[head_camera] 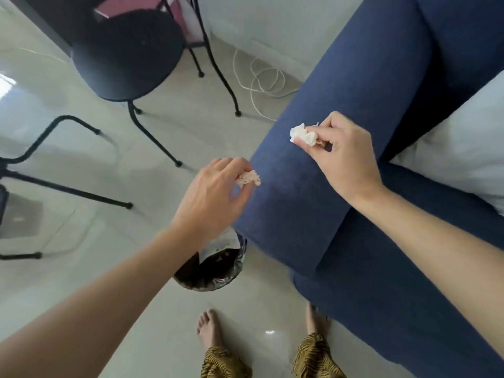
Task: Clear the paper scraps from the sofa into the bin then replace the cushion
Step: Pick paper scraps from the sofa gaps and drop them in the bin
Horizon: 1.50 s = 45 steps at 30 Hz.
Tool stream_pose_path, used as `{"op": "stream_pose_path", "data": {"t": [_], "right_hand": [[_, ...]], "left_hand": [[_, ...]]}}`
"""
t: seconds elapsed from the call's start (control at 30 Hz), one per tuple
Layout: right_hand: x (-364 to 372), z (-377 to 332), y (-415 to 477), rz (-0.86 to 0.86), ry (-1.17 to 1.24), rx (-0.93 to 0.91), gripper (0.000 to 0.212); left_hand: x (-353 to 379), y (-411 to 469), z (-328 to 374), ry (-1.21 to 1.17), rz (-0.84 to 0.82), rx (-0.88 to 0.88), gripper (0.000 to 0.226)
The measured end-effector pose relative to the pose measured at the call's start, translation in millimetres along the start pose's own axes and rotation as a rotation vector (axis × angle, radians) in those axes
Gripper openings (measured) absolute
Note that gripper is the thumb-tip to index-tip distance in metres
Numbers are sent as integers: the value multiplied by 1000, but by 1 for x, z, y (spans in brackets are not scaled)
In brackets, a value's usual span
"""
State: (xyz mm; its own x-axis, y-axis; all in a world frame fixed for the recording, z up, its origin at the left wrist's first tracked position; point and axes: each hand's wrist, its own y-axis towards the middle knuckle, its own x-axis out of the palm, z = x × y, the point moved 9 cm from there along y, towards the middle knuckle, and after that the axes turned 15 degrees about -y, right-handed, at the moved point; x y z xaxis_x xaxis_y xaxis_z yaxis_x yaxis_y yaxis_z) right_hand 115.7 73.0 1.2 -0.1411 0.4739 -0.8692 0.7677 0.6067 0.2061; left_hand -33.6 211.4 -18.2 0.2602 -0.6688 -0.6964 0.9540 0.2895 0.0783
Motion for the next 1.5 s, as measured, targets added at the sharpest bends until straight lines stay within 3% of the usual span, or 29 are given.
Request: {"op": "stream_pose_path", "data": {"t": [0.2, 0.43, 0.7, 1.17, 1.3, 1.5], "right_hand": [[53, -98, 0, -70, 32, -146, 27], [100, -168, -17, -141, 31, -264, 24], [122, -196, -42, -224, 45, -282, 24], [162, -205, -110, -381, 42, -228, 19], [174, -202, -120, -488, 9, -217, 35], [190, -203, -133, -660, -186, -302, 91]], "left_hand": [[-65, -78, -91, 84, 34, -214, 19], [-58, -147, -152, 54, -48, -367, 37], [-47, -184, -186, 67, -141, -520, 80], [-78, -203, -200, 67, -76, -535, 86], [-81, -204, -200, 70, -58, -519, 86], [-86, -206, -201, 61, -42, -503, 87]]}}
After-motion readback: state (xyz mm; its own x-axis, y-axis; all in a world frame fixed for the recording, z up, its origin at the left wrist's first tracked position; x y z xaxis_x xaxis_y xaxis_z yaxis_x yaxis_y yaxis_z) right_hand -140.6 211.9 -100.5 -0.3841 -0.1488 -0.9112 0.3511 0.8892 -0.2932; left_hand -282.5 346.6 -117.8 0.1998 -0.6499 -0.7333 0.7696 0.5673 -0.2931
